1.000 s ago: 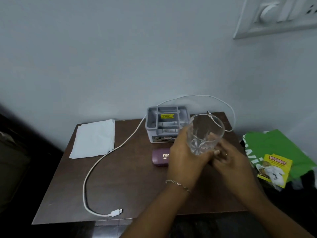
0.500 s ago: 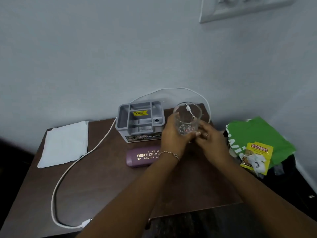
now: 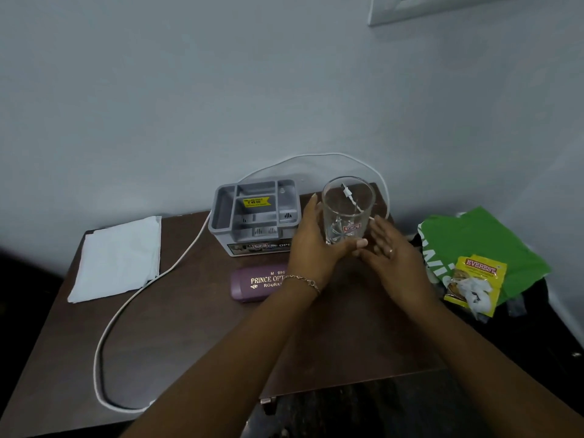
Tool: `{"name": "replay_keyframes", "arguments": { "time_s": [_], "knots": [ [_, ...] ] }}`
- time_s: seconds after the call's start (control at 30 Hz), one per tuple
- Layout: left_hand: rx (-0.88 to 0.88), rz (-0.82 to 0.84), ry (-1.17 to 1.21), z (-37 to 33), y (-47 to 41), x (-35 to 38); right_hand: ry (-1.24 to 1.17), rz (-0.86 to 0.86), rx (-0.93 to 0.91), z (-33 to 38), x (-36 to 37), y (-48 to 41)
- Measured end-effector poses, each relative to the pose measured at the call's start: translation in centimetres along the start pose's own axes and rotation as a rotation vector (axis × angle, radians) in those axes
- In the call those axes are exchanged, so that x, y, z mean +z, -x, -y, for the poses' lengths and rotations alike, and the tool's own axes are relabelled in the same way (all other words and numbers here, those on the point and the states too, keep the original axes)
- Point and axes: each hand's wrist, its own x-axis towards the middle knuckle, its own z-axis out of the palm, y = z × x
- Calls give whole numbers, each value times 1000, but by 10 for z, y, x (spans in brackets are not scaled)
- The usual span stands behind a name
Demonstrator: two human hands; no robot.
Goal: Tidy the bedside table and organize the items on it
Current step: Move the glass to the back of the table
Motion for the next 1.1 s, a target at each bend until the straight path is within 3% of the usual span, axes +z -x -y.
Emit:
{"name": "replay_keyframes", "arguments": {
  "time_s": [0.1, 0.17, 0.3, 0.37, 0.43, 0.57, 0.73, 0.93, 1.1],
  "knots": [
    [-91, 19, 21, -11, 23, -17, 126, -149, -19, -1, 0, 31],
    [-57, -65, 44, -16, 39, -33, 144, -188, -48, 2, 6, 53],
    [64, -446, 109, -6, 47, -72, 97, -101, -91, 14, 38, 68],
    [61, -658, 97, 5, 36, -93, 132, -31, -132, 24, 57, 61],
    [-11, -760, 93, 15, 22, -111, 212, 20, -162, 35, 74, 48],
    [-186, -618, 117, 32, 2, -127, 359, 79, -90, 49, 98, 19],
    [-251, -469, 44, 31, 4, -132, 268, 22, -54, 53, 114, 4],
    [-179, -563, -15, 7, 27, -169, 164, 38, -150, 76, 137, 27],
    [-79, -634, 59, 2, 73, -217, 4, 166, -202, 102, 165, 69]
  ]
}}
